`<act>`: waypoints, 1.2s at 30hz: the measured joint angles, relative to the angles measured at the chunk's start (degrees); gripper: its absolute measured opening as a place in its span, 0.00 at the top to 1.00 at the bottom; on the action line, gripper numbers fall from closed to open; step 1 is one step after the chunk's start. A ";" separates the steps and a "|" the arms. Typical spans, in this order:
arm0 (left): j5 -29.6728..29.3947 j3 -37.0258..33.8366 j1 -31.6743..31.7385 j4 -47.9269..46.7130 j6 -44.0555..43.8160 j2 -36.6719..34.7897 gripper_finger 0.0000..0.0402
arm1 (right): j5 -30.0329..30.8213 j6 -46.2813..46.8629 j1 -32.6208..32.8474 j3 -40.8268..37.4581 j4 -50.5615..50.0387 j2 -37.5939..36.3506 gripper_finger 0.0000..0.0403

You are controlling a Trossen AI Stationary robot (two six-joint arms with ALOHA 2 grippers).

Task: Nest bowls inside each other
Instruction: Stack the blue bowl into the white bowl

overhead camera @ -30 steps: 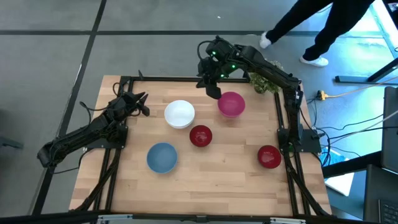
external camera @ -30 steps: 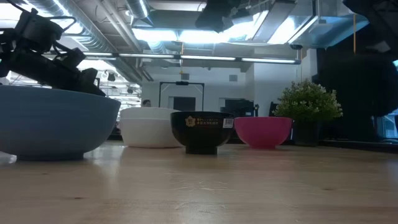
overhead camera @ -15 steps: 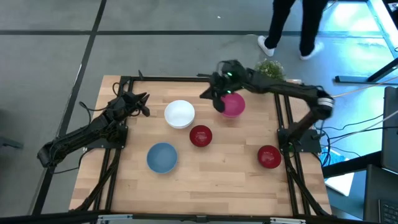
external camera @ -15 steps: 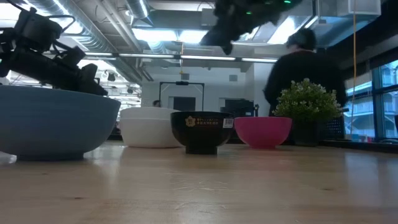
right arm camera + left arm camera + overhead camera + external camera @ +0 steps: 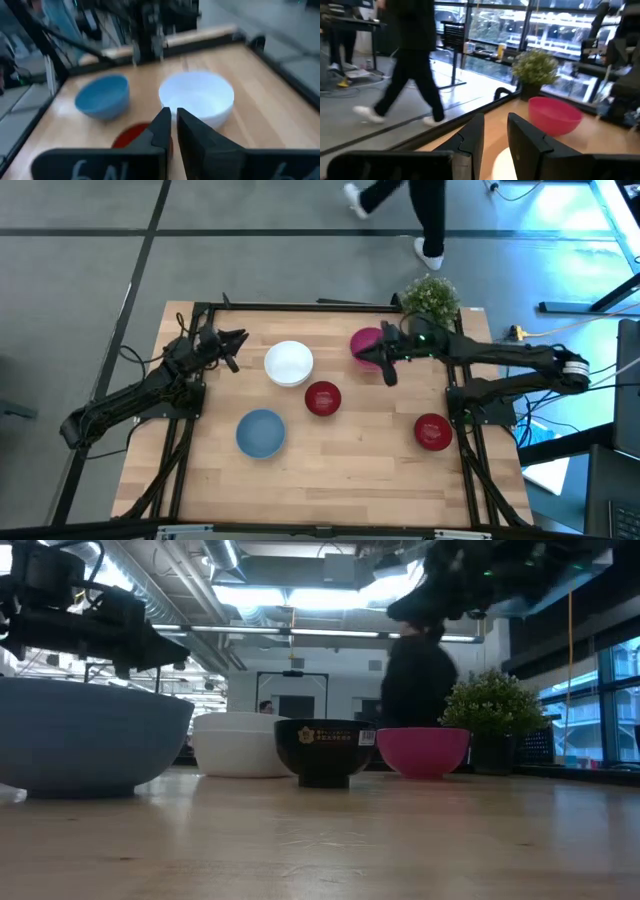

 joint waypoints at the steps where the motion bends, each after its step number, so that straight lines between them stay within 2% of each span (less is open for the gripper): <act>1: 0.24 0.02 0.02 -0.12 -0.46 0.00 0.80 | 0.52 0.96 0.30 -2.07 2.33 -1.49 0.92; 11: 0.92 0.07 -0.86 -0.08 -1.98 0.02 0.80 | 4.95 3.89 2.52 -16.54 5.57 -12.37 0.92; 16: 3.24 0.13 -3.04 1.36 -4.50 0.02 0.80 | 5.37 5.24 2.52 -22.39 5.87 -16.39 0.92; 24: 3.65 1.71 -9.44 2.11 -6.76 0.02 0.80 | 5.35 8.87 2.50 -31.85 19.54 -22.45 0.92; 31: 3.16 6.62 -15.04 0.27 -5.85 0.02 0.80 | 5.31 10.87 2.46 -33.41 20.25 -25.24 0.92; 36: 3.10 11.33 -17.58 -12.79 -7.30 0.90 0.80 | 5.29 9.77 2.35 -31.81 20.27 -25.24 0.92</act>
